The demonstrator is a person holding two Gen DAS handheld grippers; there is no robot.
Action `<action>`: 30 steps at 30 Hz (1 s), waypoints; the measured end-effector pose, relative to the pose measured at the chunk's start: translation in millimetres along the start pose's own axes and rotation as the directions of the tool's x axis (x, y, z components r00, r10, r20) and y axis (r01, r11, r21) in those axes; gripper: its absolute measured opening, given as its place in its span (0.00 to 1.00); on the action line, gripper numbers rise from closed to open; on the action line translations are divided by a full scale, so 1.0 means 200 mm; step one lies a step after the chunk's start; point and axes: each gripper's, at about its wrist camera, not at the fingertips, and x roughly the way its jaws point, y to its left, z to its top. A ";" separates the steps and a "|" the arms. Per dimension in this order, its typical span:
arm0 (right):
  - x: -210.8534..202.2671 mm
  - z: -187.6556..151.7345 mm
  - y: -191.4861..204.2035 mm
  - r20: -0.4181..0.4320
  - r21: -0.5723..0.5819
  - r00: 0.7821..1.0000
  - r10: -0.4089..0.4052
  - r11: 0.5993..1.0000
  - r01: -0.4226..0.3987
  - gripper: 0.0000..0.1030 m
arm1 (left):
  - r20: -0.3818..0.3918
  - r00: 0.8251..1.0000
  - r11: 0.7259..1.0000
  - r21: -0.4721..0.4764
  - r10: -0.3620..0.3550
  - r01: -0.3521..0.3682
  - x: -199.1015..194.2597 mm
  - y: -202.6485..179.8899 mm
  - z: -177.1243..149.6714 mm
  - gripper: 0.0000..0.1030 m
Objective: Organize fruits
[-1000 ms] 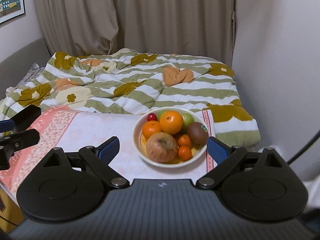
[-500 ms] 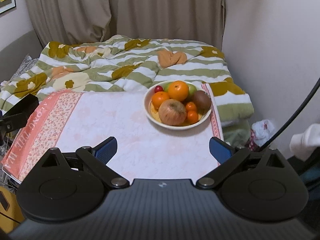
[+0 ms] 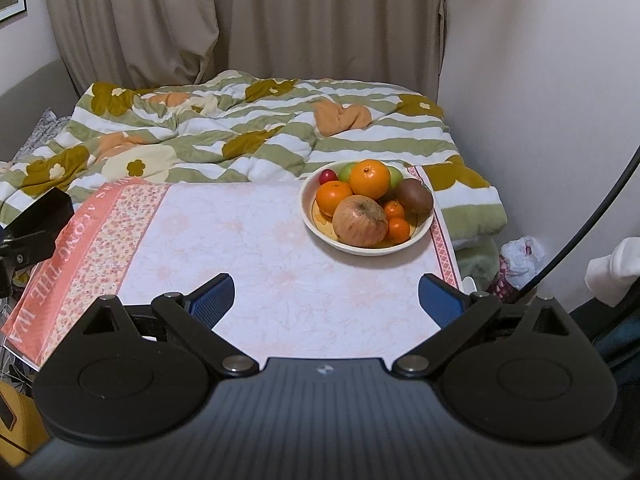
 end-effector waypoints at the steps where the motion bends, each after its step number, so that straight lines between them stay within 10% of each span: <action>1: 0.00 0.00 0.00 -0.001 0.002 1.000 -0.002 1.000 0.002 1.00 | 0.000 1.000 1.000 0.000 0.001 -0.001 0.00 0.00 0.00 1.00; 30: 0.05 0.00 -0.01 -0.011 0.012 1.000 -0.010 1.000 0.010 1.00 | -0.009 1.000 1.000 -0.010 0.003 -0.003 0.05 0.03 0.01 1.00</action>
